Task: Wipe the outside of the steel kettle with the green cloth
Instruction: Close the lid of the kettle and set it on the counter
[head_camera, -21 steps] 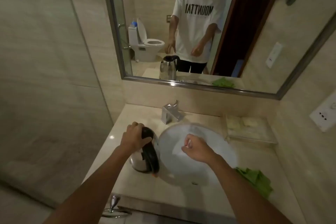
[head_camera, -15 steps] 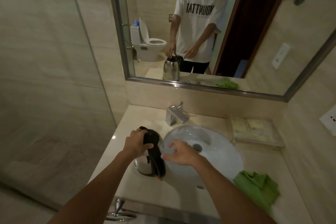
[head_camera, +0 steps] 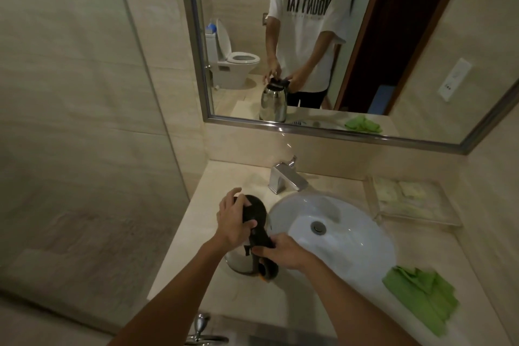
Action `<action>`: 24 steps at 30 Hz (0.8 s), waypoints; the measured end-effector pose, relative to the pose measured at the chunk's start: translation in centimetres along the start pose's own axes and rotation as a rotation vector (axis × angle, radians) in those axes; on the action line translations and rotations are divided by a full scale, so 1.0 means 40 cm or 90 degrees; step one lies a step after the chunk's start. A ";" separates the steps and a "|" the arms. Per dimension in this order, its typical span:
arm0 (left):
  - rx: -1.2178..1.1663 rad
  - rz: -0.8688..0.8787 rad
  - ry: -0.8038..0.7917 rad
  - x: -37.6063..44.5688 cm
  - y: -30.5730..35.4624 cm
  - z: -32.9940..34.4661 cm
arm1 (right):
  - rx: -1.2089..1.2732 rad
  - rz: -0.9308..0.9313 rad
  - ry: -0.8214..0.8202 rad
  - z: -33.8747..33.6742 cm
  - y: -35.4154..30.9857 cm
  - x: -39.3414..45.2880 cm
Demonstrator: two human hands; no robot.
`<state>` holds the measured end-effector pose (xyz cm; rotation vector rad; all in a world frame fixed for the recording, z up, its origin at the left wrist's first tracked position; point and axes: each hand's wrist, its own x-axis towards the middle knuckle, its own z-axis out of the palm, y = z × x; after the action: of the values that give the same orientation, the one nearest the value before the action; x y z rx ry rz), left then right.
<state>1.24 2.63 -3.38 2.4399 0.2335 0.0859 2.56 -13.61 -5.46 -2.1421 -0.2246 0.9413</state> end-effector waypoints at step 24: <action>-0.148 0.250 -0.019 0.217 0.360 0.141 | 0.141 0.095 0.209 -0.388 0.139 0.007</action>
<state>12.55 -10.15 1.49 2.2210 -0.2586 0.2350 12.70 -26.37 -2.89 -2.0869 0.1963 0.6467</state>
